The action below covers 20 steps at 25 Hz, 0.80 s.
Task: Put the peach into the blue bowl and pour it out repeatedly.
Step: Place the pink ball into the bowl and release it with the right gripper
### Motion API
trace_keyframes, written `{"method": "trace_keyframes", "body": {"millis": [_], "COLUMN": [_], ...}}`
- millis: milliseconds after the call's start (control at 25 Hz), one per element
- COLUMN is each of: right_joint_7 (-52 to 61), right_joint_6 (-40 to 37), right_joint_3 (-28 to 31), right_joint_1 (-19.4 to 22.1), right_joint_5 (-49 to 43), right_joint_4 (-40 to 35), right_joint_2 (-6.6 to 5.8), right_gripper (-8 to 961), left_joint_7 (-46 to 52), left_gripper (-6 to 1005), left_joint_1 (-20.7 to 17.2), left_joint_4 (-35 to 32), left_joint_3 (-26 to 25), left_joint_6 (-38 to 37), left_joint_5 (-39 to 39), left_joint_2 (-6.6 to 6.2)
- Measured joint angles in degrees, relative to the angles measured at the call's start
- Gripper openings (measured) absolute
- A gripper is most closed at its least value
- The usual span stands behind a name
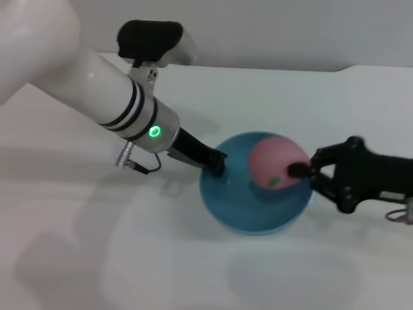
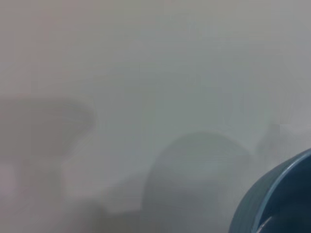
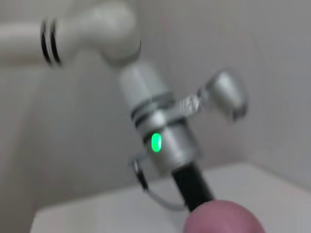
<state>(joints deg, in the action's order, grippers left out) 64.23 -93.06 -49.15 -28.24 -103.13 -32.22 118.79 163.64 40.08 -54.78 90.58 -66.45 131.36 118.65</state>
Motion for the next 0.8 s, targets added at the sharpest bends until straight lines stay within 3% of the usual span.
{"method": "trace_keyframes", "body": {"millis": [120, 520, 800], "right_joint_7": [0.1, 5.6, 7.8], "right_joint_6": [3.6, 6.7, 6.8], "right_joint_3": [-3.1, -3.8, -4.6], "right_joint_1": [0.1, -0.3, -0.1], "right_joint_5": [-0.1, -0.2, -0.3], "right_joint_4": [0.0, -0.9, -3.8], "right_joint_2": [0.12, -0.06, 0.04], "right_gripper": [87, 101, 349], "left_joint_7": [0.1, 0.5, 0.4], "left_gripper": [0, -1, 0], "left_joint_1": [-0.1, 0.1, 0.1], "left_joint_4": [0.1, 0.2, 0.2], "left_joint_3": [0.1, 0.1, -0.4], "left_joint_6": [0.4, 0.4, 0.6], "left_joint_5": [-0.4, -0.3, 0.0], "left_joint_2": [-0.02, -0.22, -0.35]}}
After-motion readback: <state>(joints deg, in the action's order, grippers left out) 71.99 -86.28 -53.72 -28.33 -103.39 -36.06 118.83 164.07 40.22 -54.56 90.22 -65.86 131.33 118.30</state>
